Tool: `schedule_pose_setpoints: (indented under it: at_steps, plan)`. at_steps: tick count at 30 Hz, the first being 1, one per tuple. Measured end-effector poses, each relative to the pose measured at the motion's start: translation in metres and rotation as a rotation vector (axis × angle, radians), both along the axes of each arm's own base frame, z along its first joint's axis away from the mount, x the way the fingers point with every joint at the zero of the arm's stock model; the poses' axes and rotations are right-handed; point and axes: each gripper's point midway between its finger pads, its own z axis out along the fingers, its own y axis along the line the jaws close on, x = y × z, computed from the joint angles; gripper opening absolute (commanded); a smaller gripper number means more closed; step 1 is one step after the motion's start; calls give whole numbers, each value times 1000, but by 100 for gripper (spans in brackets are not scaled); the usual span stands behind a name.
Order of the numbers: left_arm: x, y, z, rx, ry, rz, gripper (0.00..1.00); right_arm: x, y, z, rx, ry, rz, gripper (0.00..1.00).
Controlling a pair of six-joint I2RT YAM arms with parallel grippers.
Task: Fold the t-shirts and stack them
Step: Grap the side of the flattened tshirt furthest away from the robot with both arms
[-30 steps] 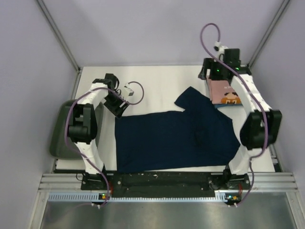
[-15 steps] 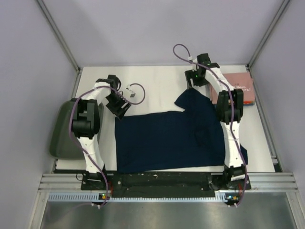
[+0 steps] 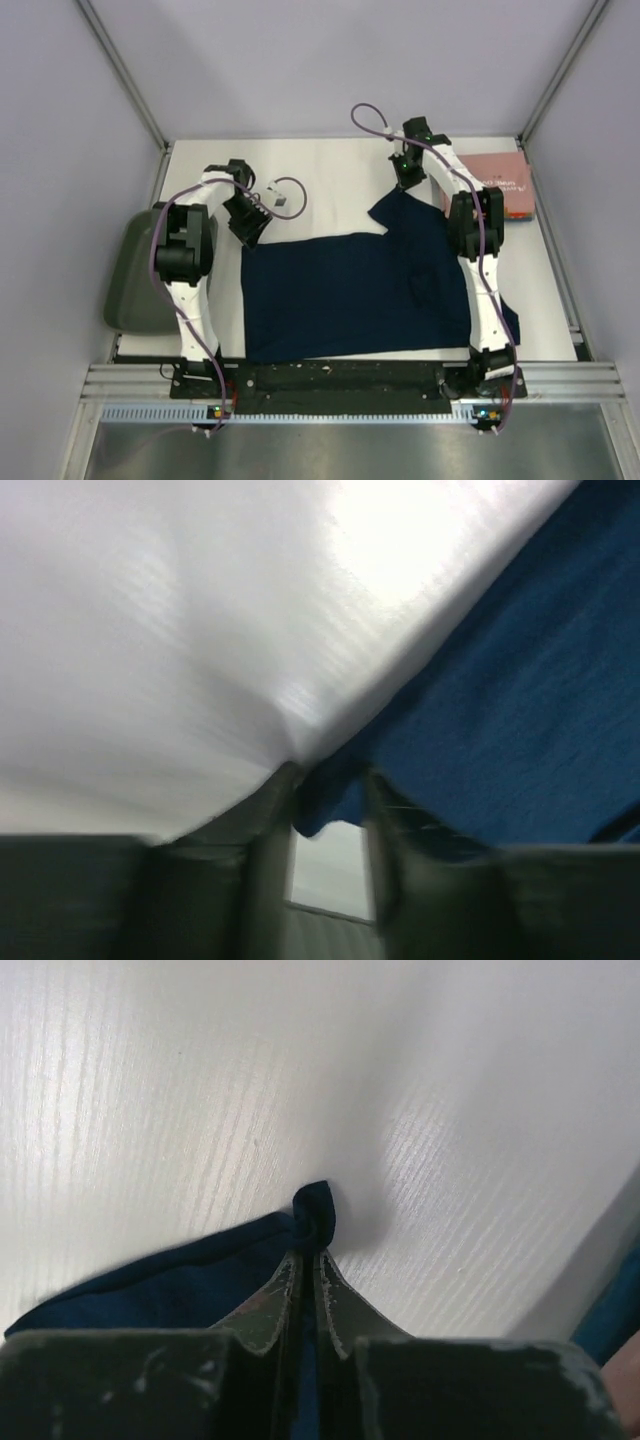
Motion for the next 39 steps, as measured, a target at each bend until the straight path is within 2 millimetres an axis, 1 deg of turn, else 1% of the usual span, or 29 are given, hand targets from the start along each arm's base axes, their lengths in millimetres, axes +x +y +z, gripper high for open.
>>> schedule_pose_setpoints:
  at_steps: [1,2,4,7,10,13,17,19,21,22,25,29,32,35,39]
  plan:
    - [-1,-1,0,-9,3,-3,8,-1,1,0,4,2,1,0]
    - [-1,-3,-1,-16,8,-4,0,-1,1,1,5,2,-1,0]
    - [-3,-6,-2,-36,14,-15,0,-3,1,2,7,4,-1,0]
    - [-5,-8,-3,-51,15,-21,0,-16,0,3,7,33,0,0]
    - [-6,-9,-1,-56,-4,-21,0,-31,-1,11,16,56,-2,0]
    - [-10,-7,8,-54,-40,-22,0,-50,-3,31,31,56,-7,0]
    - [-10,-9,32,-69,-112,-24,0,-73,-8,69,48,7,-18,0]
    - [-11,-10,40,-81,-135,-26,0,-85,-11,87,54,-25,-21,0]
    - [-17,-10,44,-86,-148,-27,0,-98,-14,102,63,-54,-23,0]
    - [-19,-10,45,-86,-151,-28,0,-109,-17,108,69,-67,-26,0]
    - [-31,-9,48,-89,-150,-29,0,-128,-21,113,75,-75,-33,0]
    - [-44,-10,55,-101,-164,-38,0,-161,-26,116,90,-68,-46,0]
    - [-54,-10,58,-111,-172,-51,0,-178,-33,119,110,-72,-65,0]
    - [-69,-13,60,-125,-166,-68,0,-194,-41,124,130,-80,-88,0]
    - [-86,-16,63,-128,-169,-105,0,-213,-58,136,149,-110,-142,0]
